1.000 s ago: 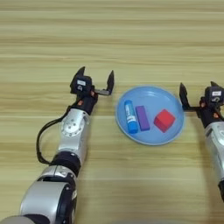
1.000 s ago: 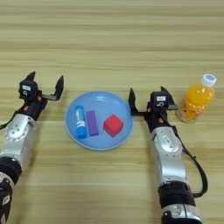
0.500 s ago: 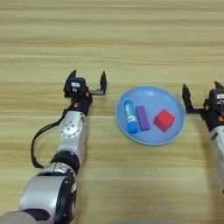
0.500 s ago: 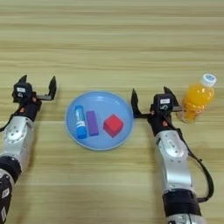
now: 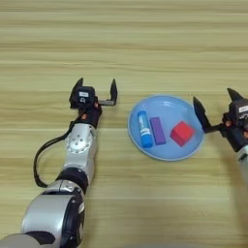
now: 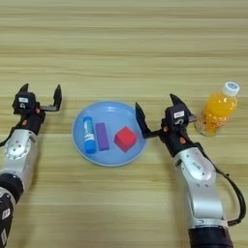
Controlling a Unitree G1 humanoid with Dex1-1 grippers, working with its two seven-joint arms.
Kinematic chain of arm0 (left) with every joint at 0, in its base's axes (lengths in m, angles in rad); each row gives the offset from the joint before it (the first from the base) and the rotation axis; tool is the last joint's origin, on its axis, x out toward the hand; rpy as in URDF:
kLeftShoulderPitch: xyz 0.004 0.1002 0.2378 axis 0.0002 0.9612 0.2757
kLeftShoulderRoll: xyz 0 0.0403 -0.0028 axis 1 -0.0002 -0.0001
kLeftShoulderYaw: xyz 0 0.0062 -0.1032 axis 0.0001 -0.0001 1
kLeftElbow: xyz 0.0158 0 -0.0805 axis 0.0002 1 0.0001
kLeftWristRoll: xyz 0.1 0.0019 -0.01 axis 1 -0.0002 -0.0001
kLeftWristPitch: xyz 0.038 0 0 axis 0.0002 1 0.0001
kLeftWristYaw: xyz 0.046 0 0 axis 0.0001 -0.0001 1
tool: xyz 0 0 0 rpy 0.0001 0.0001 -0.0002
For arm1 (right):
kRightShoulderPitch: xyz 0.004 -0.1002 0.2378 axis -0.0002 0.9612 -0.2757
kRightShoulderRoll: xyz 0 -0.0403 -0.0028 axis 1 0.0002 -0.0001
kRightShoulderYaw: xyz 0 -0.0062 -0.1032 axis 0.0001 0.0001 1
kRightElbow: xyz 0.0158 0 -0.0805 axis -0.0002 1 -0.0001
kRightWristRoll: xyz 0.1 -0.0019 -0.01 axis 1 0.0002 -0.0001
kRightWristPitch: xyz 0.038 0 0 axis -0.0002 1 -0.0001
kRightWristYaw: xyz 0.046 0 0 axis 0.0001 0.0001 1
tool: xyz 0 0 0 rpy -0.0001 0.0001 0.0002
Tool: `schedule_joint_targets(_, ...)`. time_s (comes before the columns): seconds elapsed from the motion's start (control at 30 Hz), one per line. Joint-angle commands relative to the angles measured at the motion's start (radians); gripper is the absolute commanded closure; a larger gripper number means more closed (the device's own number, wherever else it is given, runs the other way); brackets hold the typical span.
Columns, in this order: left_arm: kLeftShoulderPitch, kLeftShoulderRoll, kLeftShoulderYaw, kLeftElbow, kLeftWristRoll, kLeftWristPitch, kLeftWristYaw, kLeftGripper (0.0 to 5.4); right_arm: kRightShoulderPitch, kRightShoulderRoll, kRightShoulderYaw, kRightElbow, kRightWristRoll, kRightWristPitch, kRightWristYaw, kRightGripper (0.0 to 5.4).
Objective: Move the objects on the table
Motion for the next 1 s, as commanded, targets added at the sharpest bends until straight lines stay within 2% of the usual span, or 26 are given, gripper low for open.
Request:
schedule_joint_targets(0.03, -0.017, 0.008, -0.003, 0.012, 0.014, -0.001, 0.007, 0.01, 0.038, -0.019, 0.066, -0.053, -0.002, 0.061, 0.058, 0.0)
schedule_joint_targets(0.23, -0.015, 0.007, -0.004, 0.01, 0.017, -0.003, 0.009, 0.01, 0.067, -0.036, 0.107, -0.095, 0.006, 0.12, 0.1, 0.0)
schedule_joint_targets(0.33, -0.014, 0.008, -0.005, 0.01, 0.017, -0.003, 0.009, 0.01, 0.076, -0.045, 0.128, -0.1, -0.015, 0.133, 0.106, 0.0)
schedule_joint_targets(0.6, -0.013, 0.007, -0.006, 0.009, 0.019, -0.004, 0.01, 0.01, 0.074, -0.055, 0.153, -0.073, -0.047, 0.162, 0.098, 0.0)
schedule_joint_targets(1.0, -0.013, 0.008, -0.006, 0.009, 0.019, -0.003, 0.01, 0.01, 0.054, -0.041, 0.162, -0.011, -0.057, 0.171, 0.094, 0.0)
